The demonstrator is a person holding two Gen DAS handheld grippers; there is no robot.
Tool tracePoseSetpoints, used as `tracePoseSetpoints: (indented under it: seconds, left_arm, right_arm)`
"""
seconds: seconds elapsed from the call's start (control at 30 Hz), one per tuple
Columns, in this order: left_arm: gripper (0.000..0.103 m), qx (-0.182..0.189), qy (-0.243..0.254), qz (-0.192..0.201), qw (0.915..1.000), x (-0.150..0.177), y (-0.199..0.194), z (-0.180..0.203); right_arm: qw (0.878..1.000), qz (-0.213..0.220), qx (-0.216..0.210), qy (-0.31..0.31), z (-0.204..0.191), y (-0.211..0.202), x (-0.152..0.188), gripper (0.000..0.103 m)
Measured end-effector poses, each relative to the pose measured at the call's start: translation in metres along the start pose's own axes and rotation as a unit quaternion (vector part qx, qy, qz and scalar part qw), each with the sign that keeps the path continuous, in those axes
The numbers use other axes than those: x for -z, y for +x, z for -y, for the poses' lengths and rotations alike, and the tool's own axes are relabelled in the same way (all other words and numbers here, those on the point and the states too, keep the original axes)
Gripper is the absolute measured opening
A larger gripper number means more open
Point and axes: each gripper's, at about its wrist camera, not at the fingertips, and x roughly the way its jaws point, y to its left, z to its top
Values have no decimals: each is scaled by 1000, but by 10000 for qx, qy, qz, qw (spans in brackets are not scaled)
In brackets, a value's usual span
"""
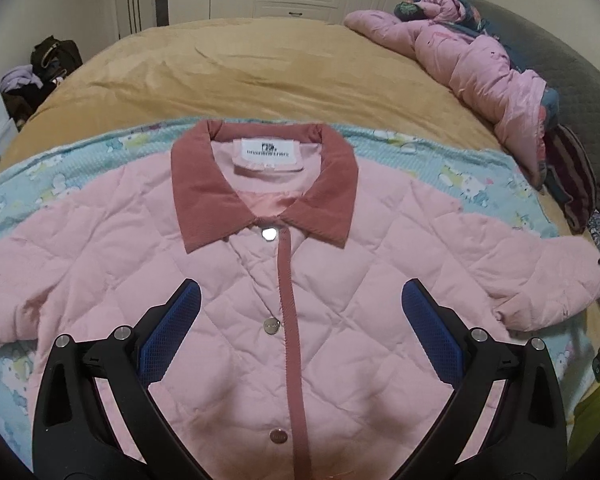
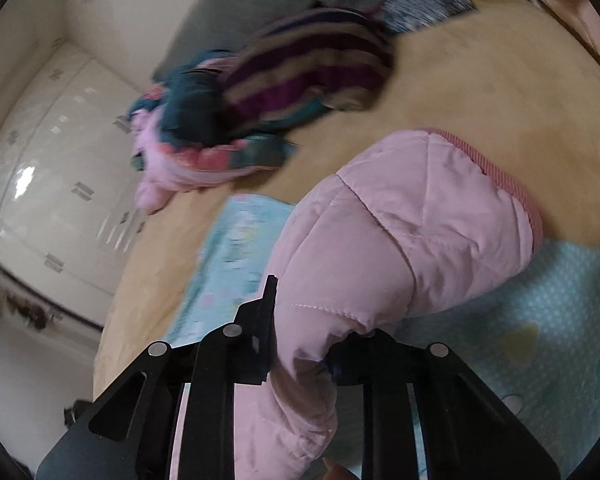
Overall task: Fold large clothes
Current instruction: 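Close the right tool on the sleeve cuff, then lift the sleeve with the right tool and carry it across the jacket front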
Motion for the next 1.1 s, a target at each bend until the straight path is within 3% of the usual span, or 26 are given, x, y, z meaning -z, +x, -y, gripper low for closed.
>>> tracePoseSetpoints:
  seconds: [0.43, 0.73, 1.1]
  left_arm:
    - [94, 96, -30, 228, 9997, -16, -53, -9]
    - [94, 133, -129, 390, 9991, -19, -78, -31]
    - [94, 225, -423, 499, 9976, -16, -91, -79]
  right_arm:
    - [9920, -61, -800, -973, -105, -42, 10, 18]
    - [9796, -18, -1071, -1702, -172, -62, 31, 17]
    - [9597, -60, -1424, -2424, -247, -80, 82, 17]
